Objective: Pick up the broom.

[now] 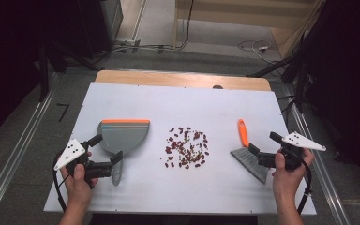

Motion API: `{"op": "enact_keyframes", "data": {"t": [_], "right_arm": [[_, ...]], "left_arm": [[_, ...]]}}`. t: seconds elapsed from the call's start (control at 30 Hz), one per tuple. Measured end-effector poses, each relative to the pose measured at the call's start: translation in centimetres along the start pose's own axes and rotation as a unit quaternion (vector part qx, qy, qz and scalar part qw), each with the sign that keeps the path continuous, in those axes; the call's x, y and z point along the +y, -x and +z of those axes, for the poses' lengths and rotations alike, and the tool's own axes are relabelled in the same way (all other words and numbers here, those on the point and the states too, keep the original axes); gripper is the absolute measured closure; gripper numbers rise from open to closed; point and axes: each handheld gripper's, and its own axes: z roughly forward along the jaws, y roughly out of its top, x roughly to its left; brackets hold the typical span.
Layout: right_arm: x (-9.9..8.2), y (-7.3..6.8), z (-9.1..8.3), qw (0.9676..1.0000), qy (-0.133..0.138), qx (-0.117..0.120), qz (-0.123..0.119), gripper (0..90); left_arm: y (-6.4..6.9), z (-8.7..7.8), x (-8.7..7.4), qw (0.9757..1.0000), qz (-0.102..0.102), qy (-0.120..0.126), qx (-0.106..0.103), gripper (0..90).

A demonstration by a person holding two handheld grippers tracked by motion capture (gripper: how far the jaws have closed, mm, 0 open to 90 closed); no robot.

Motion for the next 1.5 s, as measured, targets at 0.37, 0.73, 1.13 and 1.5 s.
{"op": "enact_keyframes", "data": {"t": [0.37, 0.73, 1.13, 1.5], "right_arm": [[3.4, 1.5, 3.1, 0.9976, -0.063, 0.003, 0.027, 0.4], [2.7, 3.4, 5.9, 0.9879, -0.130, -0.019, 0.082, 12.9], [1.9, 3.4, 7.0, 0.9787, -0.181, -0.049, 0.083, 47.1], [0.8, 3.2, 8.3, 0.9671, -0.233, -0.049, 0.089, 50.8]], "left_arm": [[0.3, 0.2, -0.1, 1.0000, 0.000, 0.002, 0.001, 0.0], [0.4, 0.2, -0.1, 1.0000, 0.007, -0.004, -0.002, 0.0], [0.6, 0.4, -0.2, 0.9999, 0.011, -0.009, -0.008, 0.0], [1.0, 0.8, -0.3, 0.9997, 0.013, -0.017, -0.013, 0.0]]}}
